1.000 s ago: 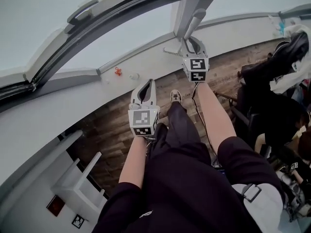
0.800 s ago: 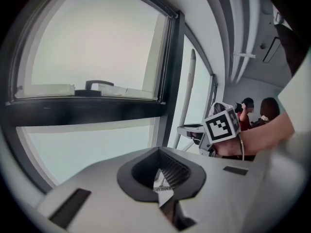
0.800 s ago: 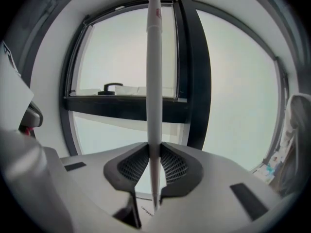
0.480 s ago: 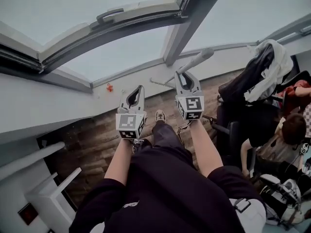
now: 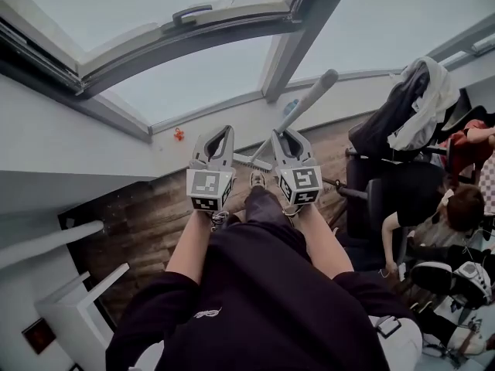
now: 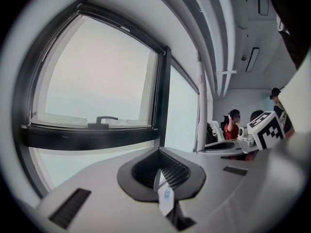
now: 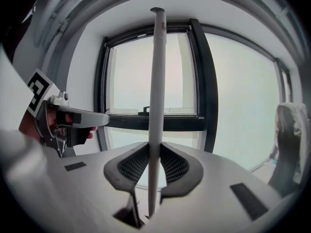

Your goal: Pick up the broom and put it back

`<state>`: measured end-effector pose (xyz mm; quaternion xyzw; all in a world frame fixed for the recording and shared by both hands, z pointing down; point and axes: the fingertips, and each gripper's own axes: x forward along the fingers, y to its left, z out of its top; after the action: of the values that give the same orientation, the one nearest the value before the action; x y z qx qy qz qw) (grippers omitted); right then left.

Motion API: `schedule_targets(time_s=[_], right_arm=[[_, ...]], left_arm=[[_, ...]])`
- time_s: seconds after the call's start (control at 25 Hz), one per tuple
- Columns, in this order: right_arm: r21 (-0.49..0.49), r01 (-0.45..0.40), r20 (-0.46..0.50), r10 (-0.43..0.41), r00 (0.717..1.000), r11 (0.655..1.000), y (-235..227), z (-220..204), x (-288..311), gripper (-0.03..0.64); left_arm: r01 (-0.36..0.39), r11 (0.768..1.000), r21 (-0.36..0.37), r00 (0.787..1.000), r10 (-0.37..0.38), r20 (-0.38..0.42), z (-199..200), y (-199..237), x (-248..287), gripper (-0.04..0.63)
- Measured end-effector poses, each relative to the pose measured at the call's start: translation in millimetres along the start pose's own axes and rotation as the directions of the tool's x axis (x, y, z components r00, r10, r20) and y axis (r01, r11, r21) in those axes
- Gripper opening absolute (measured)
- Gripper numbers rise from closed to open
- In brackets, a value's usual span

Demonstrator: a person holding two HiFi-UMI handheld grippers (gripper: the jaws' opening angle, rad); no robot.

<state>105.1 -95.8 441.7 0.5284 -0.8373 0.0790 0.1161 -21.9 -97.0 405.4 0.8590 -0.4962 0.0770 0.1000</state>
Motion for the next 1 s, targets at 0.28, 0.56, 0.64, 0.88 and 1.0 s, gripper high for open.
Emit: schedule_targets(time_s=[0.28, 0.56, 0.64, 0.88, 1.0], right_arm=[[-0.031, -0.080, -0.017, 0.080, 0.997, 0.996, 37, -10, -20, 0.089], [-0.072, -0.076, -0.012, 0.075, 0.997, 0.995, 37, 6, -30, 0.089], [-0.073, -0.066, -0.006, 0.066, 0.998, 0.995, 35, 8, -28, 0.089], [-0.124, -0.093, 0.009, 0.095, 0.995, 0.988, 42, 20, -22, 0.089], [-0.134, -0.112, 0.012, 0.115, 0.993, 0.985, 44, 22, -18, 0.089]], left_arm=[[-0.001, 1.000, 0.020, 1.000, 0.001, 0.018, -6, -8, -11, 0.000], [-0.039, 0.997, -0.069, 0.998, 0.043, 0.054, -6, -11, -35, 0.000], [-0.070, 0.994, -0.086, 0.996, 0.074, 0.045, -11, -5, -43, 0.000], [-0.198, 0.969, -0.148, 0.978, 0.205, 0.034, -34, 29, -81, 0.000], [-0.261, 0.951, -0.166, 0.963, 0.269, 0.026, -45, 42, -98, 0.000]])
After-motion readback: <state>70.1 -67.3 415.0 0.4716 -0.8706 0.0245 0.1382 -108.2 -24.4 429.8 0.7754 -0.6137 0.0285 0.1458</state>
